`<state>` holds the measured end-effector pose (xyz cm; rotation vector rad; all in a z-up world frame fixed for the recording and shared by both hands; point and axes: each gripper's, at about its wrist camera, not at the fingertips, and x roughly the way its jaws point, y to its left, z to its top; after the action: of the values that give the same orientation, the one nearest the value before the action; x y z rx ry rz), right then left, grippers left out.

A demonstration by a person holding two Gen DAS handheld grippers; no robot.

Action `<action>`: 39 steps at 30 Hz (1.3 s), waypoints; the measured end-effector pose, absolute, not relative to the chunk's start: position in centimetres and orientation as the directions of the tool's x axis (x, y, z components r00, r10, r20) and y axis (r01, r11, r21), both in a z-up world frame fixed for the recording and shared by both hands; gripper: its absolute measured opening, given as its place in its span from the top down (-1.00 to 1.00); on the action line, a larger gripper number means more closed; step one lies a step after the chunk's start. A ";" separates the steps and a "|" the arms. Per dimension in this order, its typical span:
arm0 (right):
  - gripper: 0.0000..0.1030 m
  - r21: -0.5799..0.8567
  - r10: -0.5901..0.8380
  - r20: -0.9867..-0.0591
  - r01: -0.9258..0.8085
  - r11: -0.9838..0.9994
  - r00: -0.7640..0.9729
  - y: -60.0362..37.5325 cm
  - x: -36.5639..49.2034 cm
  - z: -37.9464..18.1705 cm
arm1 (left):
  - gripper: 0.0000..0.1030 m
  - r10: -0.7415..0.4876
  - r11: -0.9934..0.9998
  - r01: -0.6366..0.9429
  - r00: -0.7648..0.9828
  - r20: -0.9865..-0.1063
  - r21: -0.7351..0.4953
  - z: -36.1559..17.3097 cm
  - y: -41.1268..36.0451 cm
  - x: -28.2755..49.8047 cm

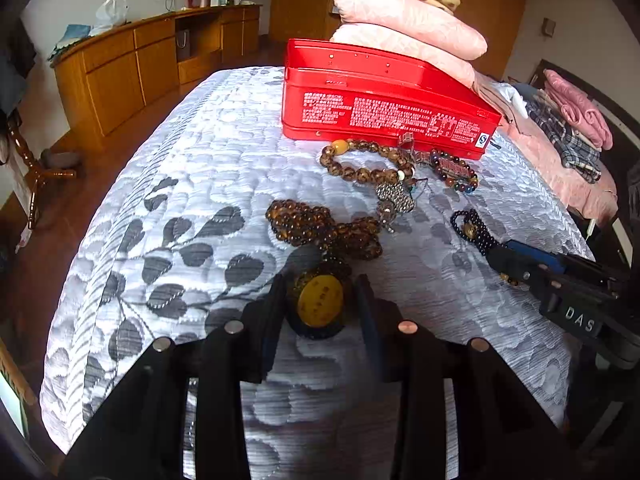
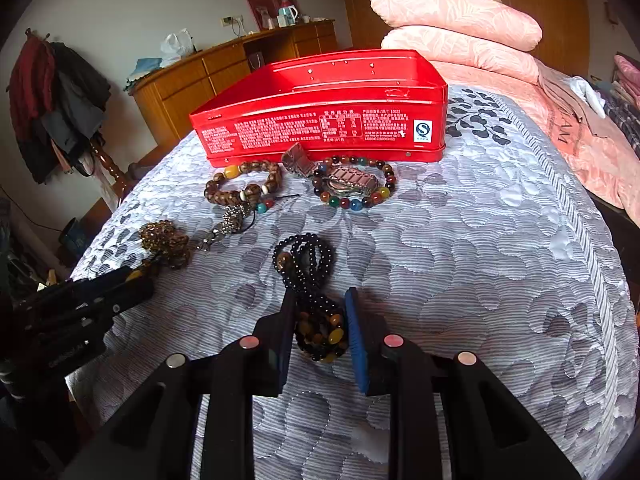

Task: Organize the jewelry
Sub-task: 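Grasp the black bead bracelet with the right tool while the left grasps the brown strand, then carry both strands over the red tin and open both tools to drop them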

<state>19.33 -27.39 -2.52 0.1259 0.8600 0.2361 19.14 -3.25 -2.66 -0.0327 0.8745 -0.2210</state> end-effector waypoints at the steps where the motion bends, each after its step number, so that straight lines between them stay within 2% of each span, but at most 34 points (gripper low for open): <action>1: 0.51 0.206 0.257 -0.734 -0.154 0.966 0.628 -27.4 19.4 -2.5 | 0.22 -0.210 0.976 0.179 0.622 -0.754 -0.124 -2.5 -3.3 19.5; 5: 0.51 0.206 0.258 -0.734 -0.156 0.966 0.628 -27.4 19.4 -2.5 | -0.08 -0.210 0.977 0.169 0.621 -0.755 -0.132 -2.2 -3.4 20.6; 8: 0.51 0.214 0.264 -0.733 -0.156 0.964 0.626 -27.5 19.6 -2.5 | -0.12 -0.204 0.977 0.178 0.632 -0.747 -0.116 -1.9 -4.0 20.9; 12: 0.51 0.216 0.266 -0.733 -0.157 0.964 0.626 -27.5 19.6 -2.5 | 0.07 -0.204 0.977 0.175 0.611 -0.765 -0.120 -2.4 -4.3 21.6; 21: 0.45 0.183 0.245 -0.739 -0.163 0.969 0.628 -26.9 20.2 -2.5 | 0.07 -0.195 0.979 0.176 0.627 -0.754 -0.107 -3.1 -4.5 21.9; 26: 0.45 0.131 0.208 -0.744 -0.166 0.977 0.636 -26.2 20.0 -2.5 | 0.29 -0.182 0.982 0.154 0.639 -0.747 -0.108 -3.1 -4.1 21.7; 28: 0.48 0.114 0.195 -0.744 -0.166 0.979 0.639 -26.1 20.0 -2.5 | 0.51 -0.173 0.983 0.156 0.648 -0.741 -0.093 -3.0 -4.3 21.4; 32: 0.59 0.111 0.187 -0.740 -0.158 0.981 0.646 -26.1 19.7 -2.4 | 0.59 -0.173 0.984 0.155 0.654 -0.736 -0.093 -2.8 -4.2 21.2; 39: 0.60 0.134 0.196 -0.715 -0.143 0.981 0.672 -26.5 18.8 -1.5 | 0.69 -0.192 0.981 0.149 0.673 -0.714 -0.123 -2.1 -3.6 20.4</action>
<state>18.76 -26.54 -1.51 0.0691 0.8124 0.1906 20.39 -3.62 -2.07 -0.0556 0.8095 -0.1922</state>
